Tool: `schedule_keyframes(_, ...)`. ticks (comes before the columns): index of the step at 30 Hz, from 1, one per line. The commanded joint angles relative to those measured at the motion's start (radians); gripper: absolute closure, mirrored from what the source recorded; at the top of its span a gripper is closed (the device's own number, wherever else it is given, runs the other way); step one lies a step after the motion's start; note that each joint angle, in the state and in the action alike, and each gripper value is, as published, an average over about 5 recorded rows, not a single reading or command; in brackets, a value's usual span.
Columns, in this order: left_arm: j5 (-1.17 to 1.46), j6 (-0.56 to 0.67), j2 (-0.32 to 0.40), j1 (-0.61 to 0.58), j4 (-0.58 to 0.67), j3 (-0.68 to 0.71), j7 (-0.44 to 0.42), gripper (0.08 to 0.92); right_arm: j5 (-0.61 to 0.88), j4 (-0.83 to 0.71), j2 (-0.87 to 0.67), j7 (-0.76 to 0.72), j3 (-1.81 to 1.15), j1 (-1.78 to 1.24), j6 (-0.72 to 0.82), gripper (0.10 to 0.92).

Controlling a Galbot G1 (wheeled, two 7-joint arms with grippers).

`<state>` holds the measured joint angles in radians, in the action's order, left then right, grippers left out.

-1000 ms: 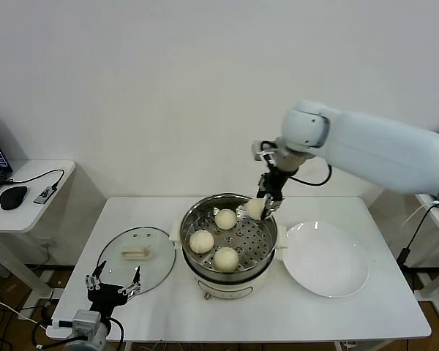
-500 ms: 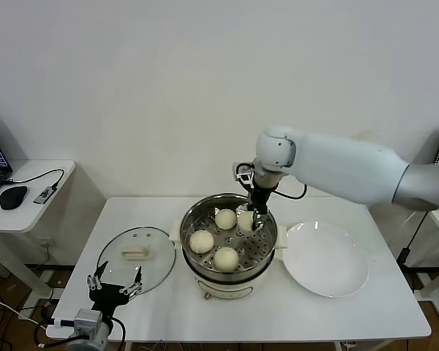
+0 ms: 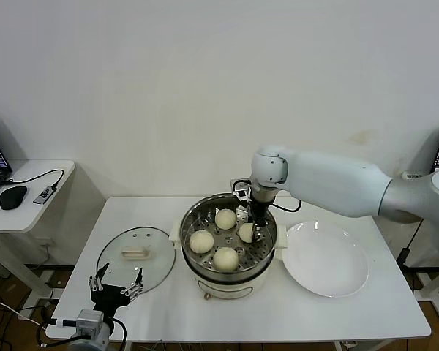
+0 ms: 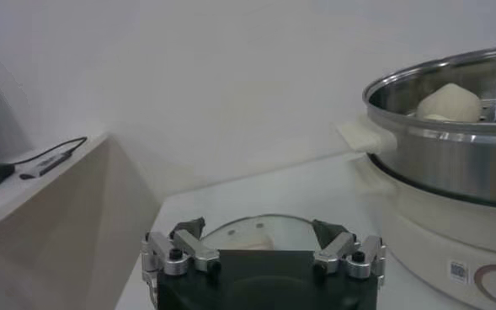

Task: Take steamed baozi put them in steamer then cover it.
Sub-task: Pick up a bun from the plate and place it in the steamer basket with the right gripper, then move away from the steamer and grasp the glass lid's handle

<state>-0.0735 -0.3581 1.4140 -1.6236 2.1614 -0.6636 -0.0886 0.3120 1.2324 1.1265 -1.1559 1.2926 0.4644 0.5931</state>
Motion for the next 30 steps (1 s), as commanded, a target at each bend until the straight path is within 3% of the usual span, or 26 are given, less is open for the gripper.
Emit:
schedule_keyframes(1,0.0,0.0,0.0,0.001,-0.002,0.001,-0.001,0.177,-0.022,-0.008,0.006,0.01,-0.008,-0.029,0.005,0.523)
schedule_keyframes(5,-0.002,0.0,0.001,0.002,-0.002,0.002,-0.002,0.177,-0.004,0.008,-0.007,0.02,-0.026,-0.021,0.017,0.476)
schedule_keyframes(14,-0.003,-0.003,0.006,0.003,0.004,0.005,-0.008,0.177,0.039,0.111,-0.112,-0.016,-0.06,0.077,0.028,0.233)
schedule_keyframes(21,0.011,-0.002,0.009,0.003,0.015,0.005,-0.001,0.177,0.069,0.233,-0.257,-0.021,-0.137,0.148,0.025,0.203)
schedule_keyframes(25,0.053,0.0,0.007,0.008,0.008,0.001,0.023,0.177,0.102,0.282,-0.356,0.114,-0.315,0.073,-0.016,0.203)
schedule_keyframes(30,0.097,0.003,0.01,0.021,-0.01,0.0,0.063,0.177,0.205,0.358,-0.501,0.455,-0.648,-0.159,-0.079,0.203)
